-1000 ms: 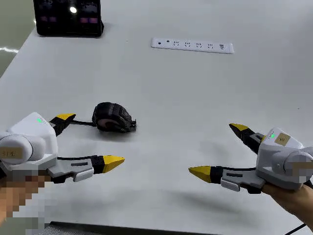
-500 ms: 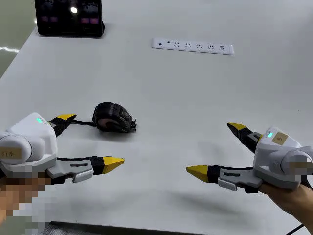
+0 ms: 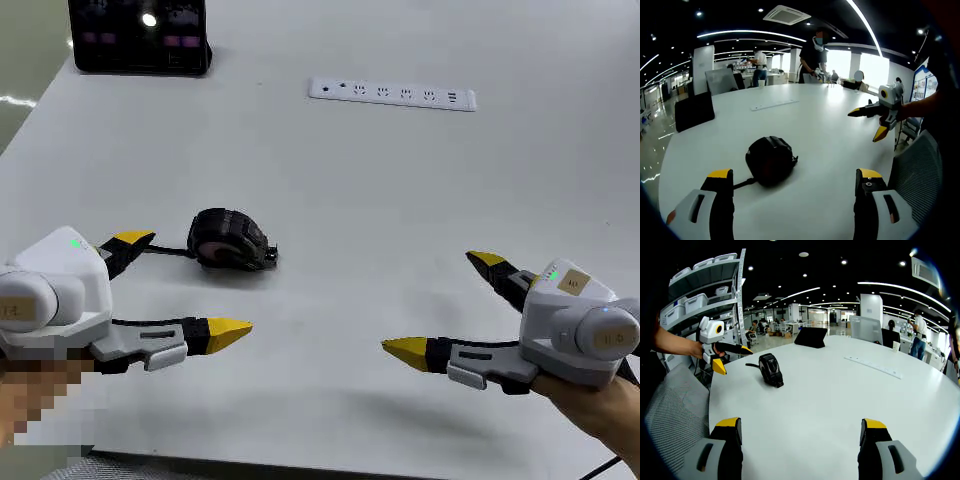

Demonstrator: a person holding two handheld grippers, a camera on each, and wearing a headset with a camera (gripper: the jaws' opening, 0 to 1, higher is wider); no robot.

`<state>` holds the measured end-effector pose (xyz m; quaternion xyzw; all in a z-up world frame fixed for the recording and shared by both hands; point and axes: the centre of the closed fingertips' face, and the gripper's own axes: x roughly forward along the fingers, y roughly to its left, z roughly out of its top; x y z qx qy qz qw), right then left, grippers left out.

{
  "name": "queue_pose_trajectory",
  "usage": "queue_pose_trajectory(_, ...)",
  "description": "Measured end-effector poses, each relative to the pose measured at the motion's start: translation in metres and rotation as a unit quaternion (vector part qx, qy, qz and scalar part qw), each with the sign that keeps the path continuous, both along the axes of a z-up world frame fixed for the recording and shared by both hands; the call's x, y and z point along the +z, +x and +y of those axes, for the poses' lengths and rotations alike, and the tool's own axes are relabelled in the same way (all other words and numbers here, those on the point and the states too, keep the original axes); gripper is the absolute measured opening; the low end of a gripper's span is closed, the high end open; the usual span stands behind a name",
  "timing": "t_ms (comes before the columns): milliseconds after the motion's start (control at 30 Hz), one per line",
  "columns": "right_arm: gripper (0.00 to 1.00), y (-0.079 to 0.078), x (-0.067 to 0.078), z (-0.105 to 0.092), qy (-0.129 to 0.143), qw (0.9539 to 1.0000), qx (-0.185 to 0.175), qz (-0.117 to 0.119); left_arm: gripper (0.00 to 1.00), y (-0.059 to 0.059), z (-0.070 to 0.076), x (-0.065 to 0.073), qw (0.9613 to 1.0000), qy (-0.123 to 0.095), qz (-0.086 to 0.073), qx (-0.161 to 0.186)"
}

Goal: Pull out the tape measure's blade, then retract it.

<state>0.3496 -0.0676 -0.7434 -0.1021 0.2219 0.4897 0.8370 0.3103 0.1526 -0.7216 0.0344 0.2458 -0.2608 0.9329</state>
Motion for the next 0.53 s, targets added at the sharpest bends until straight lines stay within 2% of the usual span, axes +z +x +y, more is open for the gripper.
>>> queue_pose_trajectory(167, 0.99, 0.0, 0.0017, -0.0006, 0.001, 1.0, -0.002, -0.001, 0.99, -0.0016, -0.0024, 0.0006, 0.9999, -0.01, 0.005, -0.006)
queue_pose_trajectory(200, 0.99, -0.0004, 0.002, -0.0006, 0.001, 1.0, -0.002, -0.001, 0.99, -0.0013, -0.0015, -0.0003, 0.9999, -0.007, 0.007, -0.004)
queue_pose_trajectory(233, 0.99, -0.0006, 0.0019, -0.0006, 0.0, 1.0, -0.002, 0.0, 0.99, 0.0001, 0.0002, 0.0006, 1.0, 0.0, -0.002, -0.003)
queue_pose_trajectory(267, 0.99, -0.0003, 0.0012, -0.0008, 0.0, 1.0, -0.001, -0.001, 0.99, -0.0014, -0.0015, 0.0007, 0.9999, -0.009, 0.004, -0.005)
queue_pose_trajectory(533, 0.99, 0.0009, 0.0013, -0.0016, 0.001, 1.0, 0.0, -0.002, 0.99, -0.0017, -0.0016, 0.0014, 1.0, -0.005, 0.003, -0.007)
